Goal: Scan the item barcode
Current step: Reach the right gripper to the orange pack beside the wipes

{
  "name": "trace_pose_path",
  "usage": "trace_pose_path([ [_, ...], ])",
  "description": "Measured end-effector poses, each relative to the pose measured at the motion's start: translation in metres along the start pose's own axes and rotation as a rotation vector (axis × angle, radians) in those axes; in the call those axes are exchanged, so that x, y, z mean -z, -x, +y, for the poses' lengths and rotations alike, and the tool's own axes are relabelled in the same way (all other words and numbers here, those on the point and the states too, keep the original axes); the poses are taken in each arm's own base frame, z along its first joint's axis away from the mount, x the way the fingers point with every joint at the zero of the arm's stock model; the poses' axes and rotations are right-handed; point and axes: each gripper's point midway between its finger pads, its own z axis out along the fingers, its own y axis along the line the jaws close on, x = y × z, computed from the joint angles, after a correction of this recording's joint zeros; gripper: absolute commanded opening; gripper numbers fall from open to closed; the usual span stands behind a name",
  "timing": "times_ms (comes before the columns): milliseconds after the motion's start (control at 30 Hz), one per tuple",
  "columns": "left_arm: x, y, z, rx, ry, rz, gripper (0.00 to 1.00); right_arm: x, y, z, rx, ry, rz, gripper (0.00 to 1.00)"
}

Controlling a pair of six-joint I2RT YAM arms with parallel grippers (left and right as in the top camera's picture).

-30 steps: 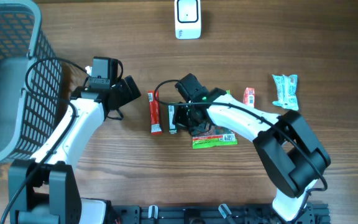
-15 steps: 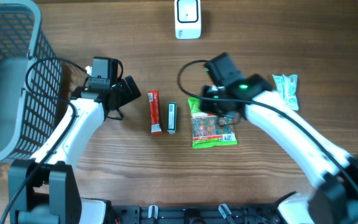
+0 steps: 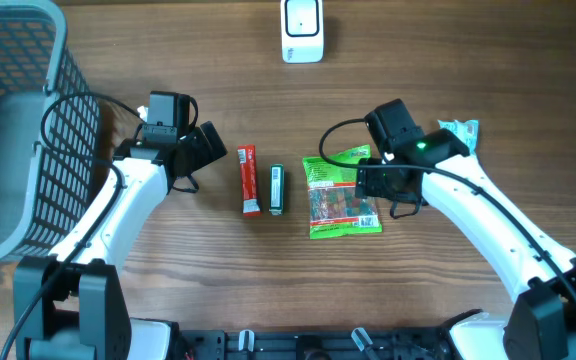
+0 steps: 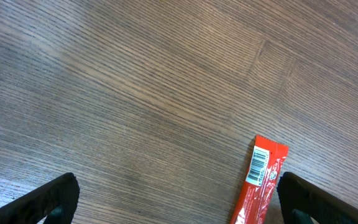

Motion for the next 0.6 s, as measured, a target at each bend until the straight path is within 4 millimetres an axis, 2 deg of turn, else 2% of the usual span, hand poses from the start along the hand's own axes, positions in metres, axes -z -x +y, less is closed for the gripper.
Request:
trace_pose_path([
  [100,0.000,0.000,0.000,0.000,-0.001,0.000,1.00,-0.001,0.009,0.003,0.033,0.017,-0.035,0.86],
  [200,0.000,0.001,0.000,0.000,-0.002,-0.003,1.00,0.005,0.007,-0.008,0.032,0.022,0.019,0.86],
  [400,0.000,0.001,-0.001,0.000,-0.004,-0.005,1.00,0.049,0.063,-0.052,-0.107,0.056,-0.063,0.90],
  [500,0.000,0.001,-0.001,0.000,-0.004,-0.005,1.00,0.049,0.071,-0.058,-0.120,0.071,-0.082,0.91],
  [600,0.000,0.001,-0.001,0.000,-0.004,-0.006,1.00,0.039,0.080,-0.055,-0.117,0.082,-0.088,0.91],
])
